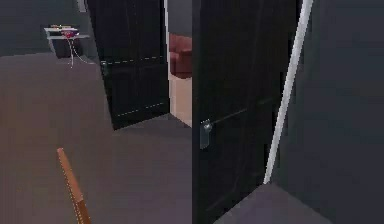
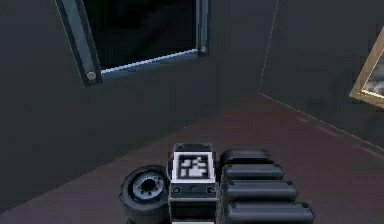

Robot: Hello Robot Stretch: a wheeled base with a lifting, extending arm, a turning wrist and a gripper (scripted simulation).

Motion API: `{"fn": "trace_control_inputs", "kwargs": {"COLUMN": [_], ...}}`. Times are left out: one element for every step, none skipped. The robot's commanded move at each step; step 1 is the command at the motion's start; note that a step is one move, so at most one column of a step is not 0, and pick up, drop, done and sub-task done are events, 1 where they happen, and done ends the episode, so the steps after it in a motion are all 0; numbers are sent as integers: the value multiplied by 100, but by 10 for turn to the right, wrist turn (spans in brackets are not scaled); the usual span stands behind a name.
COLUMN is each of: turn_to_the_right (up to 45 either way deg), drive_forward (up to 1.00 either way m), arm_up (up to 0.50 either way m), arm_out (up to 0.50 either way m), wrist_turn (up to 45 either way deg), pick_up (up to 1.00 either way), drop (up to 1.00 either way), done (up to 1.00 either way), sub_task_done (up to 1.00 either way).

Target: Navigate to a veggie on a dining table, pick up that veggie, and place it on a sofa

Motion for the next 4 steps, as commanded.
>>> {"fn": "trace_control_inputs", "kwargs": {"turn_to_the_right": [0,-150,0,-30], "drive_forward": [25,0,35,0], "arm_up": [0,0,0,0], "arm_out": [0,0,0,0], "wrist_turn": [0,0,0,0], "pick_up": [0,0,0,0], "drop": [0,0,0,0], "done": [0,0,0,0], "sub_task_done": [0,0,0,0]}}
